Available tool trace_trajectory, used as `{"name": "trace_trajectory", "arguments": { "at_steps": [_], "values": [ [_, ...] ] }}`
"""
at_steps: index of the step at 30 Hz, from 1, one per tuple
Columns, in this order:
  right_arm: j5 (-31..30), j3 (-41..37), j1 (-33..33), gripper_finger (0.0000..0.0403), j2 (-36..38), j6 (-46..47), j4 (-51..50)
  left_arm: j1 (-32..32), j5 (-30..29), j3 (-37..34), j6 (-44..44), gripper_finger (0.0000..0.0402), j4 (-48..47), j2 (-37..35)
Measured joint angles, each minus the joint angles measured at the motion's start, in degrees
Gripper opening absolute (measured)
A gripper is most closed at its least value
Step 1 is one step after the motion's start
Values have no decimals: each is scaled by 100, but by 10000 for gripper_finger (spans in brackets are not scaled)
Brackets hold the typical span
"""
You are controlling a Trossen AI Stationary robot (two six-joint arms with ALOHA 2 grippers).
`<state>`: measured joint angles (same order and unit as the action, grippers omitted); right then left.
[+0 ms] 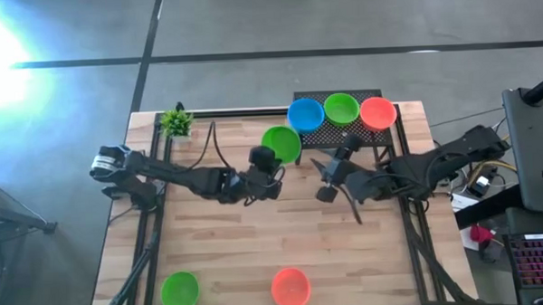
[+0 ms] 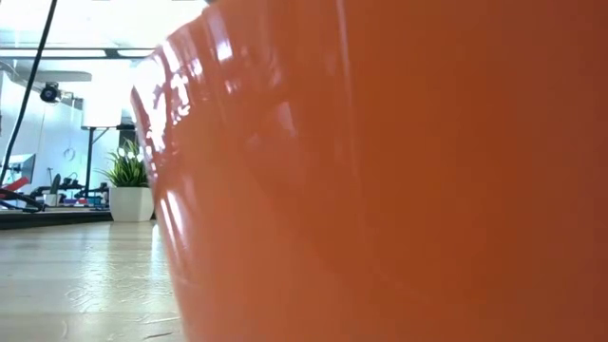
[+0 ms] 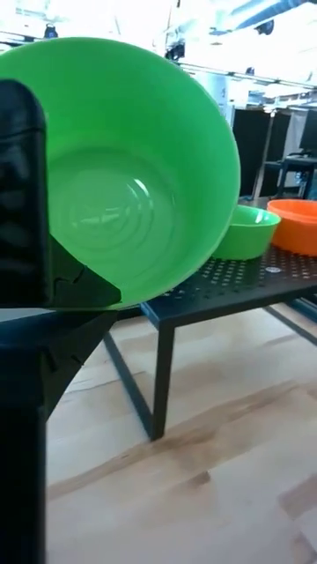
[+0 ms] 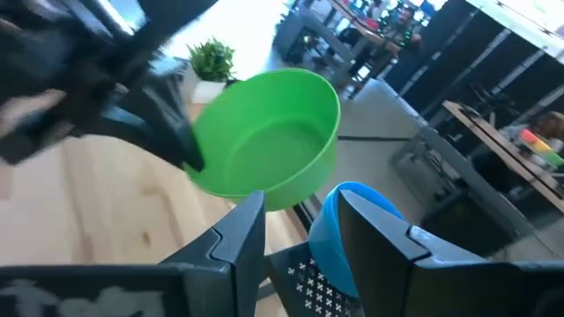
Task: Pick & Place Mini bowls
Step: Stack the top green bowl on the green bowl on the shelf
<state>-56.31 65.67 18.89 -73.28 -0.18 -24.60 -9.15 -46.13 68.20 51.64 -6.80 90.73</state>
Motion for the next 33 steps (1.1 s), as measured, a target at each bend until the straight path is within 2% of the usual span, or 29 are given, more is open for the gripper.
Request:
{"name": "trace_trajectory", "arguments": {
  "at_steps": [9, 14, 20, 23, 33],
  "values": [
    [-32, 0, -421, 130, -348, 39, 452, -120, -46, 0, 39, 0, 31, 60],
    [461, 0, -542, 131, -371, 35, 753, -124, -42, 0, 40, 0, 36, 60],
    [642, 0, -694, 129, -369, 379, 784, -124, -29, -2, 45, 0, 36, 60],
    [962, -2, -817, 127, -390, 546, 788, -126, -29, -2, 77, 0, 40, 60],
    [1148, -7, -1243, 125, -575, 1028, 782, -197, -37, -9, 82, 0, 19, 60]
  ]
}}
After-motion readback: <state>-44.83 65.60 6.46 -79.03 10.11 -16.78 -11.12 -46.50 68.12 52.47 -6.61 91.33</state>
